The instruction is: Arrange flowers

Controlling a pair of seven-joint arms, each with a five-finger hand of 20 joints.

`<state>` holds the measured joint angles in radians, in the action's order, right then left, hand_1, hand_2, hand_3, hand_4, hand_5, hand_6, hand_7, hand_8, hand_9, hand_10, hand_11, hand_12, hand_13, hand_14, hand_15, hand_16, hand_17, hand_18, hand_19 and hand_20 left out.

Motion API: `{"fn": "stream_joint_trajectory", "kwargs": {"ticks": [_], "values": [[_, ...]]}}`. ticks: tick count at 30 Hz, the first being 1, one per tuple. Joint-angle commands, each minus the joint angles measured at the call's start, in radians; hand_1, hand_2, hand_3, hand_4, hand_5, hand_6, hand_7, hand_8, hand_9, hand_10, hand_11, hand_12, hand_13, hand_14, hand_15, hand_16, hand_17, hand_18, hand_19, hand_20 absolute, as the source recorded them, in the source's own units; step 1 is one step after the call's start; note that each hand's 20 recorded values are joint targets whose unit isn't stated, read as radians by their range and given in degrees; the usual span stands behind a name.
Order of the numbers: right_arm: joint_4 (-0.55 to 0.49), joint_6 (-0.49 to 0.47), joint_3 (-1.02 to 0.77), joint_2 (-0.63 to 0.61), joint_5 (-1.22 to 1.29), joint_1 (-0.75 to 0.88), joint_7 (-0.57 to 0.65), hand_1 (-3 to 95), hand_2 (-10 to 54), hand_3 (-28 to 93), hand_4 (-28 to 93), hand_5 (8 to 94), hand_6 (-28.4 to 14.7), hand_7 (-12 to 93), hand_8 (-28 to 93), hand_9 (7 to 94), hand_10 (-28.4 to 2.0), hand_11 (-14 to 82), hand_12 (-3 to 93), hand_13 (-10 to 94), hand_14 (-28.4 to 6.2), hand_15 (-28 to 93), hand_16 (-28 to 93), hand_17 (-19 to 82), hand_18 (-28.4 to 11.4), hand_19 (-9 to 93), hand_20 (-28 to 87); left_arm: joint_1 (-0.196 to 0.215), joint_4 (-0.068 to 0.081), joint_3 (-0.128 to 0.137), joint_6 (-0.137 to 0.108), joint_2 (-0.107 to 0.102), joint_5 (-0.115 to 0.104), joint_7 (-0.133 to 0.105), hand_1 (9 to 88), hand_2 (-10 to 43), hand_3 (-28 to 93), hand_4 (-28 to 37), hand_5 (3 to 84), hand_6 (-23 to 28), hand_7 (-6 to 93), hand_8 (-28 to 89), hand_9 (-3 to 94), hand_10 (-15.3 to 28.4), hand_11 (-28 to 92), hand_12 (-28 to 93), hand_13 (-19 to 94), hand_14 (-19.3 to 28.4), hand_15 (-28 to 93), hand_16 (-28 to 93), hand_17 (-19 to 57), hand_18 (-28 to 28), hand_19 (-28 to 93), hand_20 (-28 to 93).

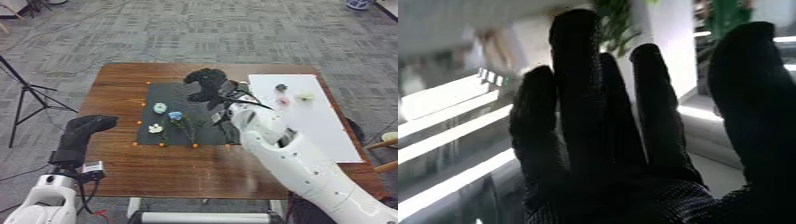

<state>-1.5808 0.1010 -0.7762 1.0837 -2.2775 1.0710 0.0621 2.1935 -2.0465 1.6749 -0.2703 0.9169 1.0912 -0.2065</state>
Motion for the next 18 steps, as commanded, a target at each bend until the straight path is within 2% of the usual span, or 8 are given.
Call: {"fn": "stream_joint_trajectory", "kwargs": {"ticks": [1,3,7,11,12,13,14,18], "values": [[0.081,-0.025,-0.097,-0.190,-0.100,0.010,-0.002,35.1,-9.5,73,-23,52.4,-0.3,18,-10,56.5,-12.5,7.8,15.1,68,-12.7,44,27,32,-21.2,71,49,0.037,-0.020,0.019,0.002,0.008,0.009,0.008,27.1,-1.5,69,-19.9,61.8,-1.6,25.0,-10,56.5,13.4,25,16,43,16.3,27,4,3.5,15.0,21,24],[0.090,-0.029,-0.094,-0.212,-0.150,0.017,-0.008,34.4,-9.5,72,-23,53.0,-0.3,18,-10,57.4,-12.2,7.9,14.9,68,-12.6,43,28,32,-21.4,71,50,0.030,-0.020,0.018,0.012,0.007,0.027,0.013,26.9,-1.6,69,-19.8,62.0,-1.5,24.9,-9,56.3,13.6,25,16,43,16.5,28,3,3.1,15.1,21,24],[0.106,-0.068,-0.090,-0.250,-0.172,0.022,0.005,33.1,-9.5,72,-24,53.8,-0.6,17,-9,57.7,-12.2,8.0,14.9,69,-12.7,43,29,32,-21.9,72,52,0.019,-0.019,0.019,0.020,0.001,0.051,0.016,27.1,-1.7,69,-19.8,62.0,-1.4,24.9,-9,56.2,13.6,25,16,42,16.5,28,3,3.0,15.1,22,24],[0.134,-0.109,-0.090,-0.273,-0.165,0.011,-0.001,32.6,-9.5,71,-24,53.6,-0.7,17,-9,57.7,-12.3,8.0,15.0,69,-12.8,44,30,32,-22.2,72,53,0.035,-0.028,0.027,0.009,0.004,0.049,0.014,27.2,-2.0,69,-19.7,62.0,-1.3,24.8,-9,56.0,13.6,25,16,42,16.4,28,3,2.9,15.2,22,24],[0.132,-0.107,-0.093,-0.284,-0.163,0.013,0.006,32.6,-9.5,71,-25,53.6,-0.7,17,-9,57.7,-12.3,7.9,15.0,69,-12.8,44,30,32,-22.2,72,53,0.028,-0.024,0.023,0.012,0.004,0.049,0.013,27.2,-2.1,69,-19.7,62.1,-1.3,24.8,-9,55.9,13.7,25,16,42,16.4,28,3,2.9,15.2,22,24],[0.142,-0.117,-0.105,-0.278,-0.175,0.015,-0.005,32.6,-9.5,71,-25,53.7,-0.8,17,-9,57.7,-12.3,7.9,15.0,69,-12.7,44,30,32,-22.2,72,53,0.044,-0.030,0.030,0.008,0.009,0.046,0.014,27.2,-2.2,69,-19.7,62.1,-1.2,24.8,-9,55.9,13.7,25,16,42,16.5,28,3,2.8,15.2,22,24],[0.141,-0.112,-0.103,-0.290,-0.166,0.013,0.006,32.7,-9.5,71,-25,53.9,-0.9,17,-9,57.7,-12.3,7.9,15.0,69,-12.6,45,30,32,-22.3,73,53,0.035,-0.025,0.024,0.012,0.007,0.043,0.012,27.2,-2.2,69,-19.7,62.1,-1.2,24.7,-9,55.9,13.8,25,16,42,16.5,28,3,2.8,15.2,22,24],[0.167,-0.122,-0.118,-0.302,-0.178,0.012,0.007,33.1,-9.5,71,-25,54.3,-0.8,17,-9,57.7,-12.2,8.0,15.0,69,-12.5,46,30,32,-22.4,73,53,0.035,-0.025,0.022,0.021,0.011,0.050,0.016,27.2,-2.4,69,-19.5,62.2,-1.2,24.6,-9,55.8,13.8,25,16,42,16.6,28,3,2.8,15.2,22,24]]}}
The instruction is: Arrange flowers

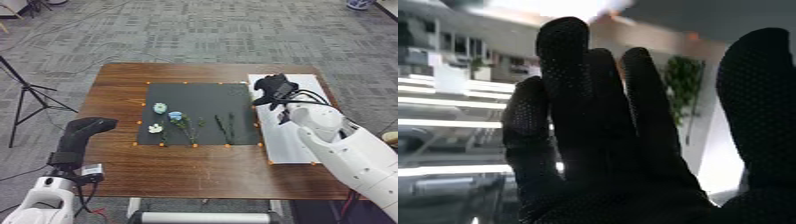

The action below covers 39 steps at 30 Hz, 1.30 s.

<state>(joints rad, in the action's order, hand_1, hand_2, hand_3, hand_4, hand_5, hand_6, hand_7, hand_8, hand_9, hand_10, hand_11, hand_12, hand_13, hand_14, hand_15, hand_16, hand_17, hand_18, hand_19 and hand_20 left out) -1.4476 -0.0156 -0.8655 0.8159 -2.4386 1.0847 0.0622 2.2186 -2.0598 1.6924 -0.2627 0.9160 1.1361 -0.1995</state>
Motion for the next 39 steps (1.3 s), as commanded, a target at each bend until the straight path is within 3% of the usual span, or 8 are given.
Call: {"fn": "stream_joint_trajectory", "kwargs": {"ticks": [1,3,18,19,25,29,33,39], "values": [[0.037,-0.011,-0.029,-0.039,-0.016,-0.001,0.008,33.2,-9.5,72,-25,54.3,-0.8,17,-9,57.7,-12.2,8.0,15.0,70,-12.5,46,30,32,-22.3,73,53,0.011,-0.013,0.004,0.013,0.012,0.008,0.008,27.2,-2.4,69,-19.5,62.2,-1.2,24.6,-9,55.9,13.8,25,16,42,16.6,28,3,2.8,15.2,22,24],[0.042,-0.017,-0.039,-0.045,-0.018,0.006,0.010,33.5,-9.5,72,-25,54.3,-0.8,17,-9,57.7,-12.1,8.0,15.1,70,-12.5,47,30,32,-22.4,73,53,0.015,-0.015,0.006,0.014,0.015,0.017,0.011,27.2,-2.4,69,-19.4,62.3,-1.2,24.5,-9,55.8,13.9,25,16,42,16.7,29,3,2.7,15.3,22,24],[0.057,-0.038,-0.118,-0.041,-0.012,0.094,0.037,37.1,-9.5,72,-25,56.2,-0.1,20,-9,61.6,-12.6,11.1,16.6,71,-11.3,52,31,34,-22.3,77,55,0.038,-0.029,0.011,0.025,0.030,0.012,0.015,27.4,-3.0,69,-18.9,62.4,-1.2,24.3,-9,55.6,14.0,25,16,42,16.8,29,2,2.6,15.4,22,24],[0.056,-0.029,-0.114,-0.045,-0.016,0.098,0.042,37.8,-9.5,72,-25,56.9,0.3,20,-9,62.6,-12.9,11.9,17.0,72,-11.1,52,31,34,-22.3,77,55,0.029,-0.024,0.008,0.028,0.028,0.013,0.014,27.4,-3.1,69,-18.9,62.4,-1.2,24.2,-9,55.5,14.0,25,16,42,16.8,29,2,2.6,15.4,22,24],[0.067,-0.008,-0.113,-0.028,-0.001,0.121,0.053,48.0,-9.5,69,-24,61.3,2.0,23,-5,72.0,-12.2,17.6,20.2,77,-8.6,57,32,39,-21.6,83,56,0.028,-0.026,0.007,0.033,0.034,0.006,0.019,27.6,-3.0,69,-19.0,62.4,-1.2,24.1,-9,55.6,14.2,25,16,42,17.0,29,2,2.6,15.4,22,24],[0.085,0.083,-0.073,-0.036,0.044,0.098,0.036,59.3,-9.5,58,-22,70.8,1.3,23,6,86.1,-9.6,8.9,36.7,83,-6.1,58,34,45,-20.7,87,55,0.034,-0.029,0.013,0.031,0.034,0.002,0.019,27.8,-2.8,68,-18.9,62.6,-1.0,23.8,-9,55.6,14.1,25,16,42,17.0,29,2,2.6,15.4,22,24],[0.046,0.169,0.002,-0.064,0.115,0.022,0.045,62.0,-9.5,57,-22,78.0,0.7,23,7,91.8,-7.8,10.9,38.3,88,-3.9,57,35,49,-20.3,91,54,0.028,-0.027,0.018,0.026,0.019,-0.005,0.017,27.8,-2.7,68,-18.8,62.6,-0.9,23.4,-9,55.5,14.2,25,16,42,17.1,29,2,2.6,15.4,22,24],[-0.119,0.154,0.123,-0.093,0.248,-0.129,0.057,61.7,-9.5,59,-21,79.6,0.5,22,8,93.0,-8.1,12.4,36.6,91,-2.7,55,36,52,-19.4,92,52,0.033,-0.020,0.051,0.019,-0.020,-0.017,0.016,27.8,-2.7,68,-18.8,62.6,-0.5,23.0,-8,55.4,14.3,25,16,42,17.2,29,2,2.6,15.4,22,24]]}}
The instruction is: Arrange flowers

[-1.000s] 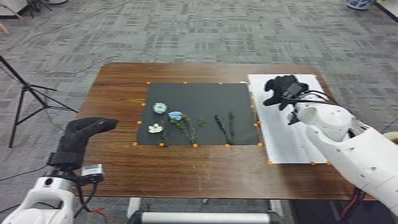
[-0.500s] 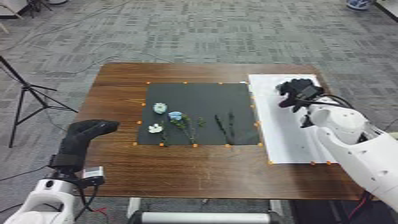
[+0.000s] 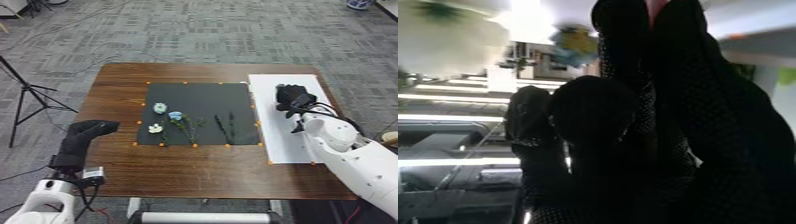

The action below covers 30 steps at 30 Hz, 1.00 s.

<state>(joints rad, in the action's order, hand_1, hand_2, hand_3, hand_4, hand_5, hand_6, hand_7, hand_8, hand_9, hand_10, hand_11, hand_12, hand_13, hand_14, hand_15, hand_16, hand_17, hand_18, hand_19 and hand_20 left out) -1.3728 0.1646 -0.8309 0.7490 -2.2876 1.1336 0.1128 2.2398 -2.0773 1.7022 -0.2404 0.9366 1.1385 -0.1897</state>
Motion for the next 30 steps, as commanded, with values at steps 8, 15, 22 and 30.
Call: {"fn": "stream_joint_trajectory", "kwargs": {"ticks": [8,15,22,30], "values": [[-0.304,-0.142,0.165,0.074,0.120,-0.203,-0.030,61.3,-9.5,59,-21,80.0,0.6,22,8,93.3,-7.8,10.6,36.7,91,-2.2,55,37,52,-18.7,93,51,-0.030,0.015,0.003,0.010,-0.039,-0.015,0.010,28.1,-2.6,68,-18.8,62.6,0.0,22.7,-8,55.5,14.5,26,16,42,17.4,29,2,2.6,15.4,23,24],[-0.277,-0.216,0.206,0.189,0.068,-0.167,-0.057,61.0,-9.5,59,-20,80.0,0.7,22,8,93.5,-7.7,9.9,37.3,91,-2.2,55,37,52,-18.4,93,50,-0.058,0.022,-0.023,0.016,-0.041,-0.010,0.017,28.6,-2.6,67,-18.3,62.7,1.6,21.0,-8,55.0,14.9,26,16,41,17.6,30,2,2.7,15.4,23,23],[-0.203,-0.257,0.190,0.269,0.035,-0.134,-0.054,60.1,-9.5,60,-20,79.9,1.1,22,8,93.4,-7.7,9.0,37.6,91,-2.1,54,37,52,-18.4,93,50,-0.048,0.016,-0.016,0.014,-0.031,-0.014,0.012,28.8,-2.7,67,-17.4,62.4,2.9,19.2,-6,53.4,15.2,27,16,40,17.7,31,1,2.6,15.3,23,23],[-0.140,-0.283,0.149,0.324,0.024,-0.133,-0.041,58.6,-9.5,61,-20,79.0,1.6,23,8,92.2,-7.4,7.8,37.8,91,-2.1,54,38,52,-18.5,93,50,-0.062,0.023,-0.028,0.014,-0.027,-0.020,0.012,28.6,-2.9,67,-17.1,62.8,3.1,18.2,-6,53.2,15.8,27,16,39,18.2,32,1,2.5,15.3,23,23]]}}
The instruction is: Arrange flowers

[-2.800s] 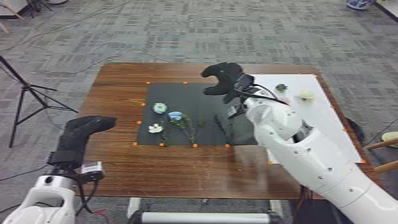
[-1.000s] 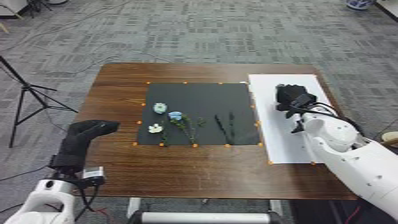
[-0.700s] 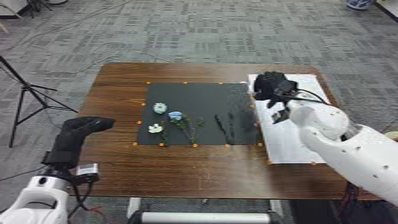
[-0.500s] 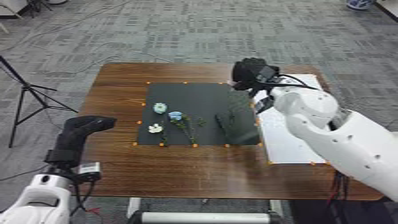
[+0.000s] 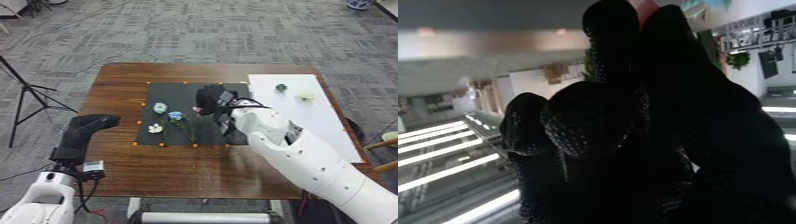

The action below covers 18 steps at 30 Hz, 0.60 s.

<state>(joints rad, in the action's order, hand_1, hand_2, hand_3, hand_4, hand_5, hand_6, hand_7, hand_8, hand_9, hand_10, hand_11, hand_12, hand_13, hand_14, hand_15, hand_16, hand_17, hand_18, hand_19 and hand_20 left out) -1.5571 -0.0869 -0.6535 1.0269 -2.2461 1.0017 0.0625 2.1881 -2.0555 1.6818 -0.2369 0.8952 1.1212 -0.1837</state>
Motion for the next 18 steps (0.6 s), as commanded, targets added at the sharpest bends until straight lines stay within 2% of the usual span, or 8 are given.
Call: {"fn": "stream_joint_trajectory", "kwargs": {"ticks": [1,3,7,9,10,11,13,18], "values": [[0.046,-0.041,-0.037,0.049,-0.018,0.001,0.008,58.0,-9.5,61,-19,78.5,1.6,23,8,91.7,-7.5,7.7,37.8,91,-2.1,54,38,52,-18.6,93,51,-0.011,0.001,-0.008,0.016,0.015,-0.002,0.008,28.7,-3.0,67,-17.1,62.9,3.2,18.0,-6,53.2,16.0,27,16,39,18.2,32,1,2.4,15.2,23,23],[0.057,-0.021,-0.031,0.051,-0.010,-0.004,0.006,56.4,-9.5,60,-18,77.4,1.3,23,8,90.6,-8.2,7.9,36.6,90,-2.3,54,38,52,-18.6,93,51,-0.015,0.003,-0.012,0.019,0.016,0.000,0.008,28.6,-3.4,67,-17.0,63.1,3.5,17.6,-5,53.3,16.2,27,16,39,18.3,32,0,2.4,15.3,23,23],[0.048,-0.056,-0.055,0.052,-0.002,0.003,-0.002,54.1,-9.5,59,-17,75.3,0.8,22,7,87.8,-8.7,9.1,33.8,89,-2.7,55,38,51,-18.7,93,51,-0.013,0.003,-0.012,0.020,0.019,0.000,0.004,28.6,-3.8,67,-17.0,63.2,3.6,17.2,-5,53.3,16.4,27,16,39,18.4,32,0,2.3,15.3,23,23],[0.045,-0.083,-0.065,0.053,-0.008,0.003,-0.001,52.4,-9.5,59,-17,73.7,0.4,21,7,85.6,-9.0,11.3,31.1,89,-2.8,55,37,51,-18.7,93,51,-0.013,0.004,-0.013,0.025,0.020,0.001,0.005,28.6,-4.2,67,-17.0,63.2,3.7,17.2,-5,53.4,16.4,27,17,39,18.5,32,0,2.3,15.3,23,23],[0.044,-0.080,-0.065,0.052,0.007,0.003,0.004,48.4,-9.5,61,-17,72.4,0.1,20,7,83.2,-10.1,15.0,25.7,88,-3.4,55,37,50,-18.8,93,51,-0.012,0.004,-0.013,0.026,0.020,0.001,0.005,28.6,-4.5,67,-16.9,63.2,3.7,17.2,-5,53.4,16.4,27,17,39,18.5,32,0,2.3,15.3,23,23],[0.044,-0.080,-0.068,0.051,0.013,0.003,0.005,47.2,-9.5,62,-17,72.0,0.0,20,6,82.5,-10.4,15.9,24.3,88,-3.5,56,36,50,-18.9,93,51,-0.014,0.005,-0.013,0.028,0.020,0.002,0.005,28.5,-4.7,67,-16.8,63.2,3.7,17.1,-5,53.4,16.4,27,17,39,18.5,32,0,2.2,15.3,23,23],[0.029,-0.093,-0.073,0.045,0.013,0.008,0.009,37.2,-9.5,67,-17,69.2,-0.1,19,-8,78.9,-11.4,15.9,20.1,88,-3.7,55,36,50,-19.2,93,51,-0.013,0.004,-0.012,0.030,0.021,0.005,0.005,28.6,-5.0,67,-16.8,63.1,3.6,17.1,-5,53.4,16.4,27,17,39,18.6,32,0,2.2,15.3,23,23],[0.010,-0.117,-0.090,0.032,0.026,0.007,0.016,31.7,-9.5,68,-16,68.2,-1.0,18,-9,76.9,-12.0,14.3,18.5,87,-4.3,54,36,49,-19.5,93,50,-0.015,0.005,-0.016,0.030,0.020,0.004,0.001,28.7,-5.4,67,-16.7,63.0,3.5,17.3,-5,53.5,16.3,27,17,39,18.5,32,0,2.2,15.3,23,23]]}}
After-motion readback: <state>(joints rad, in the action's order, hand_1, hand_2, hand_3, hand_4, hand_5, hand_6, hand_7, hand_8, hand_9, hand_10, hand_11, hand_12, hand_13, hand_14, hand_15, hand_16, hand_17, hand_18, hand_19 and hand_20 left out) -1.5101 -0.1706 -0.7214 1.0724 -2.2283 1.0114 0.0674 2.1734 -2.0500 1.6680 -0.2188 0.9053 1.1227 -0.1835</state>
